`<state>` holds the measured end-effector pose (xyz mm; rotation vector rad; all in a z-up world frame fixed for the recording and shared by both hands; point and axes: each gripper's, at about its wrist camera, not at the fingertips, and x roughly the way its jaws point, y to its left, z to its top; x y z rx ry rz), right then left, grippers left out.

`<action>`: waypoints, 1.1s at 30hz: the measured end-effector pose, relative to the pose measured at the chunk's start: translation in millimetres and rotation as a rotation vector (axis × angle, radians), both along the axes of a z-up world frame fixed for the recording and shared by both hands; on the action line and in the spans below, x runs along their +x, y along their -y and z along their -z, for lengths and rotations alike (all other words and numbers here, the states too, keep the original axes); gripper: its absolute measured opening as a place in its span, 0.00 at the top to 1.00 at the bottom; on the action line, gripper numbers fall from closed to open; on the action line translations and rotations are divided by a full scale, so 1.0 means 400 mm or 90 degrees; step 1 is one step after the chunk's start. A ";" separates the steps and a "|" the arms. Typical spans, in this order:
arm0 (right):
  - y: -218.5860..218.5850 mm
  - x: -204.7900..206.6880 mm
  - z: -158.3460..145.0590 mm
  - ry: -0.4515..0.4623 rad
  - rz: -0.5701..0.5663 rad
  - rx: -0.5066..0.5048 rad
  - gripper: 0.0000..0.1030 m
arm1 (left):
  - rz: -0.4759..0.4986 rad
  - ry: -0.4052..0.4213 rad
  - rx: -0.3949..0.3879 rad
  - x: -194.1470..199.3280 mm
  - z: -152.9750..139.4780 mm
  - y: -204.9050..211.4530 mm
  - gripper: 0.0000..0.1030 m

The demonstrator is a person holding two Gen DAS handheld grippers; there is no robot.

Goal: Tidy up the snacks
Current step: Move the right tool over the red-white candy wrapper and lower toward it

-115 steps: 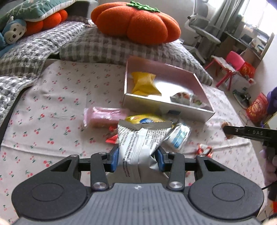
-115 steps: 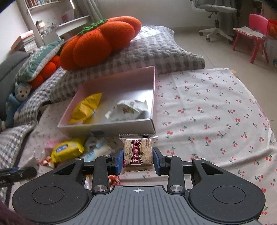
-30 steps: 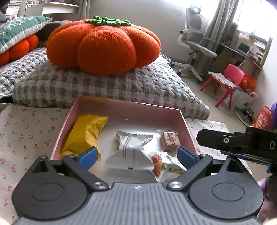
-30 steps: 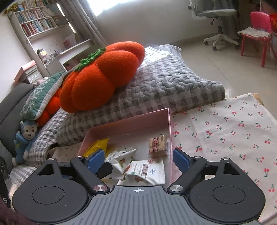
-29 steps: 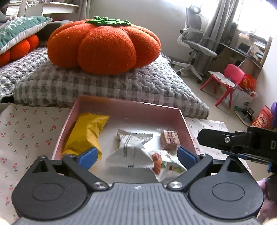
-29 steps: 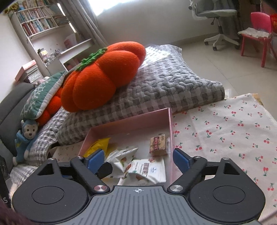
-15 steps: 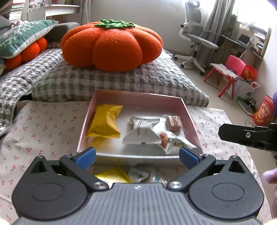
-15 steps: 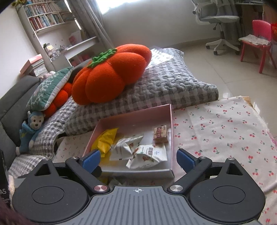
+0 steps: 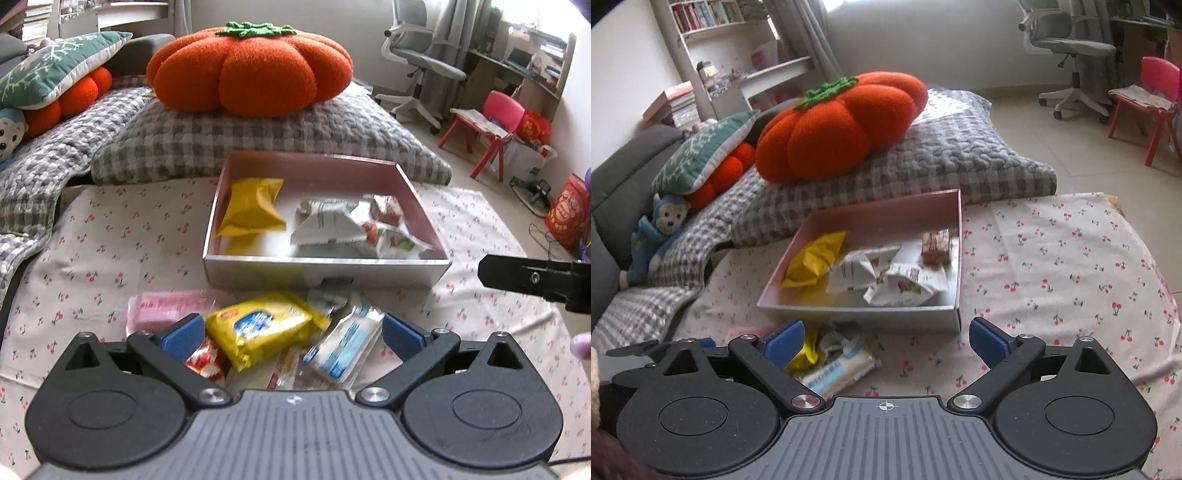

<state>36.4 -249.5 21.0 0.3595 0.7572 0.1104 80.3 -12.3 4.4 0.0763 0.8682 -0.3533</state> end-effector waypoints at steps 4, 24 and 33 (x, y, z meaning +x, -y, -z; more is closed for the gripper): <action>-0.014 -0.010 0.023 -0.009 -0.006 -0.011 0.05 | 0.002 -0.006 0.020 -0.010 0.023 -0.018 0.00; -0.035 -0.057 0.092 0.009 -0.050 -0.114 0.05 | 0.038 0.027 0.060 -0.032 0.084 -0.156 0.00; -0.077 -0.059 0.126 -0.019 -0.084 -0.129 0.05 | 0.061 0.068 0.087 -0.024 0.115 -0.203 0.01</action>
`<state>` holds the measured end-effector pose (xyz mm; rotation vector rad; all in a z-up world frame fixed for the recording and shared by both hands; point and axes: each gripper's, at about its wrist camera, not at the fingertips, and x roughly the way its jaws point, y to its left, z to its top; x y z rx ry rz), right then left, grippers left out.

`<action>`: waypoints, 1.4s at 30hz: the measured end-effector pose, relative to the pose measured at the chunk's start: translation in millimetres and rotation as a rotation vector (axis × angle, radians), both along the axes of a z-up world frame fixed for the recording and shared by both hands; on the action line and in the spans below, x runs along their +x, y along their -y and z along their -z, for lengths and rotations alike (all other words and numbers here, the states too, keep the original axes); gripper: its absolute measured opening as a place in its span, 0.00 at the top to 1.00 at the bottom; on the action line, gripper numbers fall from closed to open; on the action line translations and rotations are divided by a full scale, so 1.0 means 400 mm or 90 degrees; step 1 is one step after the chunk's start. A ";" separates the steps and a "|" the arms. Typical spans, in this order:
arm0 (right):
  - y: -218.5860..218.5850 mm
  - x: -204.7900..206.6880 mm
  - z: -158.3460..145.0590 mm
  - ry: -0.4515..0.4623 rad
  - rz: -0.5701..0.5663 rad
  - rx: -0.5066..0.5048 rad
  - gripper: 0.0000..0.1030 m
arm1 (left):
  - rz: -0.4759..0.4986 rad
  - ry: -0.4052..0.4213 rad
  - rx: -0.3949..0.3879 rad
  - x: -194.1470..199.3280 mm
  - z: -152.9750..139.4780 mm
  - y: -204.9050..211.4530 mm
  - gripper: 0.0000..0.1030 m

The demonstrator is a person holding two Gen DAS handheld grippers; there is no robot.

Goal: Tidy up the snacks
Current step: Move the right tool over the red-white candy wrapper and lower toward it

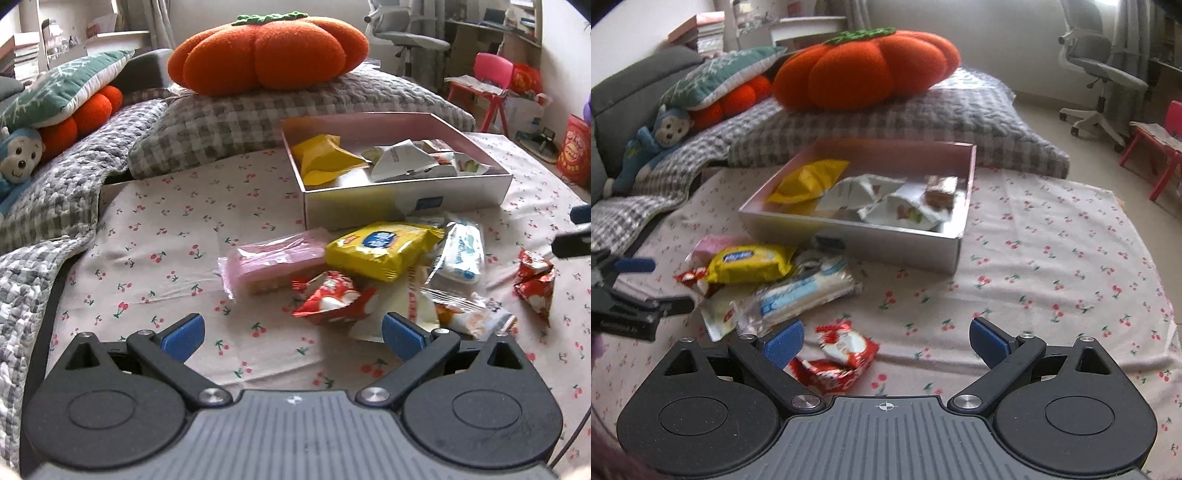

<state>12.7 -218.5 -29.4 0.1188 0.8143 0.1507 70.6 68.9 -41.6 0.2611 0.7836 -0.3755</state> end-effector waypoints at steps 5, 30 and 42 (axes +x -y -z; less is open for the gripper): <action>-0.036 -0.002 0.013 -0.014 -0.026 -0.002 0.05 | 0.000 -0.006 -0.046 0.022 0.005 -0.004 0.06; -0.064 0.008 0.076 -0.061 -0.043 -0.024 0.05 | -0.025 -0.082 -0.094 0.051 0.019 -0.017 0.62; -0.029 0.007 0.083 -0.073 -0.031 -0.021 0.05 | 0.010 -0.091 -0.080 0.020 0.024 -0.050 0.37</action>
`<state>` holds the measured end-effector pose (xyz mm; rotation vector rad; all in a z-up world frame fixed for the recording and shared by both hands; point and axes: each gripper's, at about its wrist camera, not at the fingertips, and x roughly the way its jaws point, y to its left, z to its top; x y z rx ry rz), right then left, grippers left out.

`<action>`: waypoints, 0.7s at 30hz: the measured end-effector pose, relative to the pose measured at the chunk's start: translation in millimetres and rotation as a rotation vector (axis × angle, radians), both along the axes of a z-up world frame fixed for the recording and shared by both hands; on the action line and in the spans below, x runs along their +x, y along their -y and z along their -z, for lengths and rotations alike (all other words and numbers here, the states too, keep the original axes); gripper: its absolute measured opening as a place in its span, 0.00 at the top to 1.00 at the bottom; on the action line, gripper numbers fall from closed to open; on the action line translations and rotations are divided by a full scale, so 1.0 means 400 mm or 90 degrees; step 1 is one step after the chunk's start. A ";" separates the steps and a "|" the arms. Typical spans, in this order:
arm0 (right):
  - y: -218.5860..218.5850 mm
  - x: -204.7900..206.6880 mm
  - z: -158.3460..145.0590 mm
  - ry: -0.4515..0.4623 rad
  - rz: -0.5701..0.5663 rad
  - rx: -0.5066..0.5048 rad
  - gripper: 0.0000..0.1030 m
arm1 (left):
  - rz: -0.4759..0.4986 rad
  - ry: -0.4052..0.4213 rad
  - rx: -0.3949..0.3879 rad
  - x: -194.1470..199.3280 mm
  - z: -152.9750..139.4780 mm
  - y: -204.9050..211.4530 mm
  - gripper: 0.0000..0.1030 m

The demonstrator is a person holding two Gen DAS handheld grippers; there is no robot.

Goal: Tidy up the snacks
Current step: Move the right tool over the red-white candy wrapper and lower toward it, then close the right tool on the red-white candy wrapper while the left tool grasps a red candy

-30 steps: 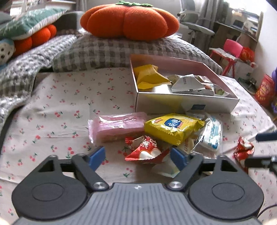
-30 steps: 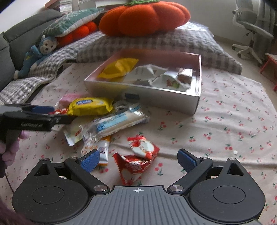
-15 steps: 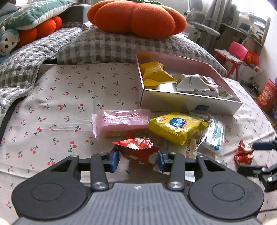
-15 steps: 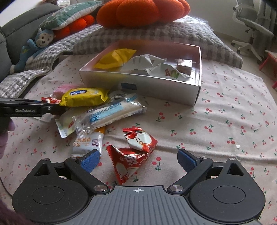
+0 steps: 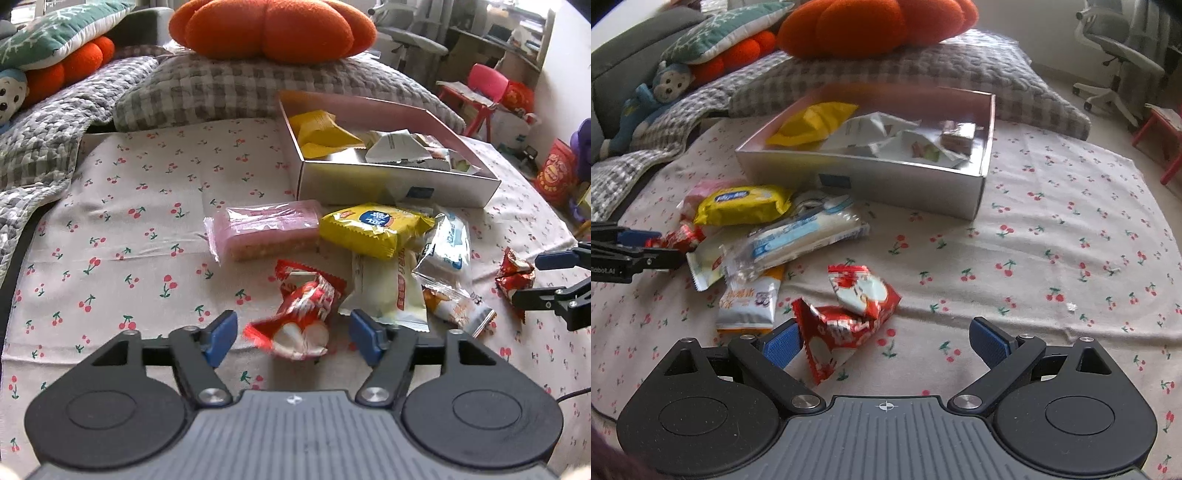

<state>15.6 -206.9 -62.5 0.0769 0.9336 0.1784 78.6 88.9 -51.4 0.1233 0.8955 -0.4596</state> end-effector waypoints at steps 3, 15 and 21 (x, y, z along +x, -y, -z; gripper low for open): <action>-0.017 -0.002 0.002 -0.001 -0.014 -0.004 0.06 | -0.002 0.000 0.001 0.002 0.005 0.002 0.37; -0.040 0.006 -0.010 0.012 -0.024 -0.001 0.29 | -0.002 0.008 -0.004 0.011 -0.001 0.025 0.58; -0.036 0.015 -0.008 0.001 -0.019 0.011 0.62 | -0.019 0.000 -0.004 0.010 -0.013 0.018 0.77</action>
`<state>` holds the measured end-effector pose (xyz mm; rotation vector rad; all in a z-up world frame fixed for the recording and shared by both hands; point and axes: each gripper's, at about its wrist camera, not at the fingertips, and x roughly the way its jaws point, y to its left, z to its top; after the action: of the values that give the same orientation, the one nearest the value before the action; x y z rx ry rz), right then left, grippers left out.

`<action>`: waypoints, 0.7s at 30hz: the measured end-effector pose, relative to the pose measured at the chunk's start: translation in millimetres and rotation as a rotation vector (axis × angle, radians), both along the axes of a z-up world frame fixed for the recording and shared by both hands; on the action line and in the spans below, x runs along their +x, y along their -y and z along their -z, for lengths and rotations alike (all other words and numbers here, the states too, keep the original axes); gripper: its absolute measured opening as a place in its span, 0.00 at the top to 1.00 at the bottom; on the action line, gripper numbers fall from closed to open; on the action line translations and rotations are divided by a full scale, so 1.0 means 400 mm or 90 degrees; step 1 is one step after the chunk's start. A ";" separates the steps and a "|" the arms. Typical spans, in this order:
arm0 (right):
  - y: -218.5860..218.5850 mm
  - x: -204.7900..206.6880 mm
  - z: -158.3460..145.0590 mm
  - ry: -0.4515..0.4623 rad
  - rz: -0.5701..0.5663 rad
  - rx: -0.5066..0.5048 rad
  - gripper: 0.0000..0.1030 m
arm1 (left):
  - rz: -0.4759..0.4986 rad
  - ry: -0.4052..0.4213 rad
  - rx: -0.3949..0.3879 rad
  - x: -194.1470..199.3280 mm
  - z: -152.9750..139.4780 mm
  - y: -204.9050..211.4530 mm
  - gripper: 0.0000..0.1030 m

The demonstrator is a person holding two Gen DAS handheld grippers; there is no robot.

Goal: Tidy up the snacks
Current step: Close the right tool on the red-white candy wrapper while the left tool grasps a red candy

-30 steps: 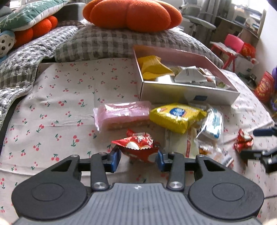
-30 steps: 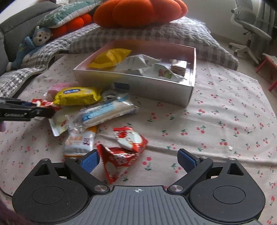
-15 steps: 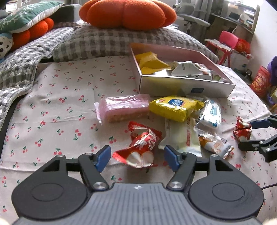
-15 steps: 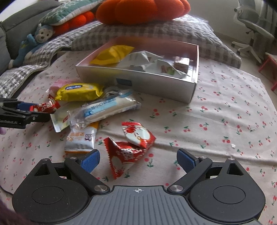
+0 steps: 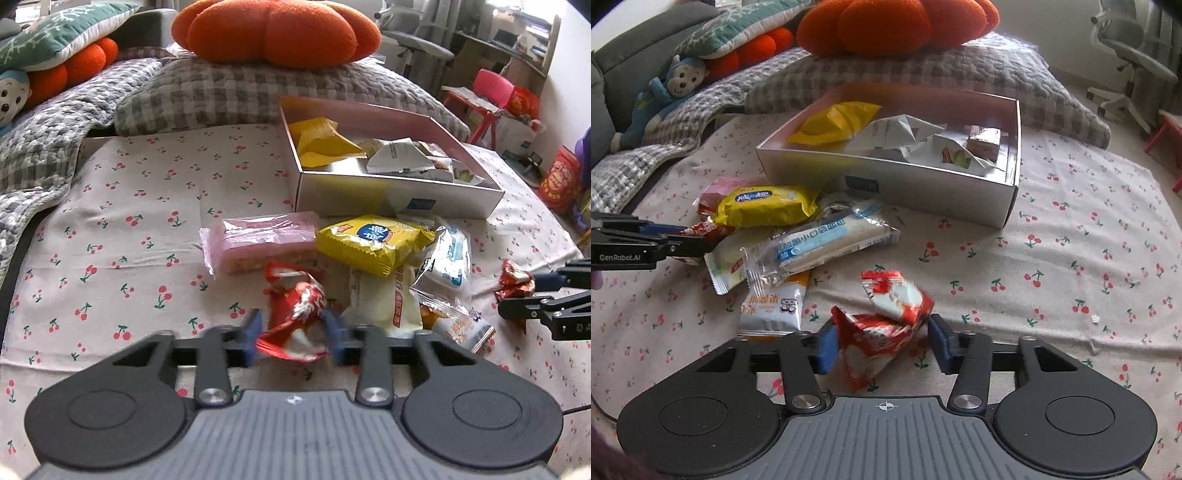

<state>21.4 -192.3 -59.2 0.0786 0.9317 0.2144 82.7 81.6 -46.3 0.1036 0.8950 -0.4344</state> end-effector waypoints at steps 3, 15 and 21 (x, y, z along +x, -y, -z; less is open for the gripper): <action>0.001 0.002 -0.006 0.000 0.005 0.008 0.64 | -0.022 -0.011 -0.006 0.003 -0.005 -0.010 0.78; 0.020 0.008 -0.040 0.009 0.027 0.030 0.65 | -0.068 -0.031 -0.034 0.005 -0.037 -0.028 0.80; 0.041 0.014 -0.058 0.012 0.050 0.042 0.65 | -0.079 -0.032 -0.051 0.007 -0.053 -0.030 0.83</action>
<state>27.0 -208.7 -35.9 0.1732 0.9009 0.1719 85.7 93.7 -25.3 -0.0364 0.9266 -0.3582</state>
